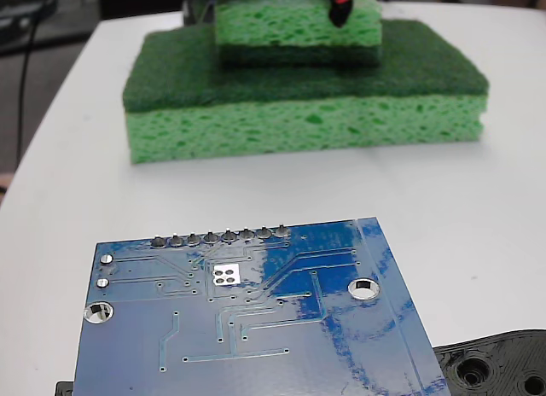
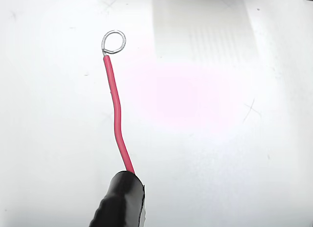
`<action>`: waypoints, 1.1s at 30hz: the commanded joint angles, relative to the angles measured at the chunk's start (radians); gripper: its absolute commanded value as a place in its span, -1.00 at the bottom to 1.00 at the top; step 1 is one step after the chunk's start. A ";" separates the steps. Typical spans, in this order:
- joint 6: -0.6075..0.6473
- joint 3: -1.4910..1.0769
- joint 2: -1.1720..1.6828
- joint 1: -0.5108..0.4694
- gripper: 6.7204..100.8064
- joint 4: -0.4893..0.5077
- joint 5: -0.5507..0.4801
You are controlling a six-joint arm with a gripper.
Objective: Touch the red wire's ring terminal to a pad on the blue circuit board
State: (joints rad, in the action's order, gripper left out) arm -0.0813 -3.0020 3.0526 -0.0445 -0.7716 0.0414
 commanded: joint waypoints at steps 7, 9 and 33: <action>0.000 0.006 0.002 0.000 0.99 0.002 -0.002; 0.000 0.006 0.002 0.000 0.99 0.002 -0.002; 0.009 0.049 0.002 -0.071 0.99 -0.009 -0.074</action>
State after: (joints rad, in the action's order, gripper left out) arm -0.0721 -2.9667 3.0526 -0.1150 -0.7823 -0.0307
